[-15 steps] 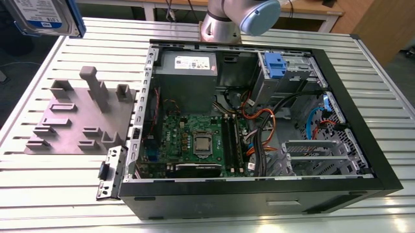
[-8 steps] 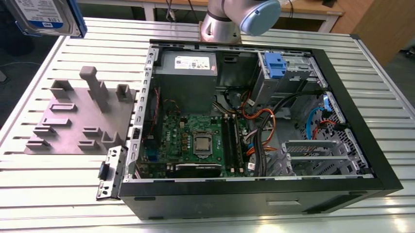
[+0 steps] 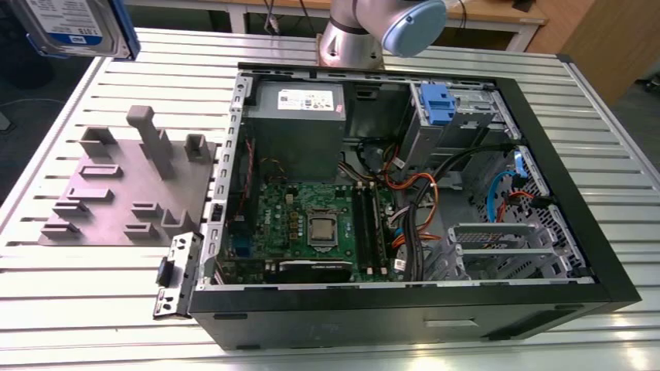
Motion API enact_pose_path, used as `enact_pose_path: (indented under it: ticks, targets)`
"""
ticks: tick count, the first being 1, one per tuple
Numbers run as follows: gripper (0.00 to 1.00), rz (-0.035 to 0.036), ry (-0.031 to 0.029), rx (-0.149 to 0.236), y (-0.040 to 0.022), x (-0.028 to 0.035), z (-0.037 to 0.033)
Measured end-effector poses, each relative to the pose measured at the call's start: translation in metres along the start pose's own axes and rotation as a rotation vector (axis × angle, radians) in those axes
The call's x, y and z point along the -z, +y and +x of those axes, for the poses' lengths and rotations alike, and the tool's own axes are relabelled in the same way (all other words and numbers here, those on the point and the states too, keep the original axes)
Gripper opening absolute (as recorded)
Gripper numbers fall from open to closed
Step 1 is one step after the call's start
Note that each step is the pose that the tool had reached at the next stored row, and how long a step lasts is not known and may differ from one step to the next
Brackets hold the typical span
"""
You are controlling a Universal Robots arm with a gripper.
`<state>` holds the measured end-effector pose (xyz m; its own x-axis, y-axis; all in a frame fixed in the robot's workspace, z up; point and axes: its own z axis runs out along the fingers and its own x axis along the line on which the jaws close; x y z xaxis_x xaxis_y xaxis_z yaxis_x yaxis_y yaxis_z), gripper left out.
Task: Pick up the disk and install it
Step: 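Pick up the disk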
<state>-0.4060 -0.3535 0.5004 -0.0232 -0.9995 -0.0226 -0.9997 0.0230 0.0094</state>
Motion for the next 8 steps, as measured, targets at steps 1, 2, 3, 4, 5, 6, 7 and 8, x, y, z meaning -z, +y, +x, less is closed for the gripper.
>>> enact_pose_path:
  ticks: [1, 2, 3, 4, 5, 6, 7, 8]
  targets:
    - [0.36, 0.0000, 0.0000, 0.000, -0.0003, 0.0000, 0.0000]
    - [0.36, 0.0001, 0.0000, 0.000, -0.0005, -0.0001, 0.0000]
    - [0.36, 0.0001, 0.0000, 0.000, -0.0008, 0.0000, 0.0000]
    - [0.36, 0.0000, 0.0001, 0.000, -0.0011, 0.0000, 0.0000]
    - [0.36, 0.0001, 0.0000, 0.000, -0.0013, 0.0000, 0.0000]
    - [0.36, 0.0001, 0.0000, 0.000, -0.0013, -0.0001, 0.0000]
    - [0.36, 0.0000, 0.0000, 0.000, -0.0016, 0.0000, 0.0000]
    - [0.36, 0.0000, 0.0000, 0.000, -0.0018, 0.0000, 0.0000]
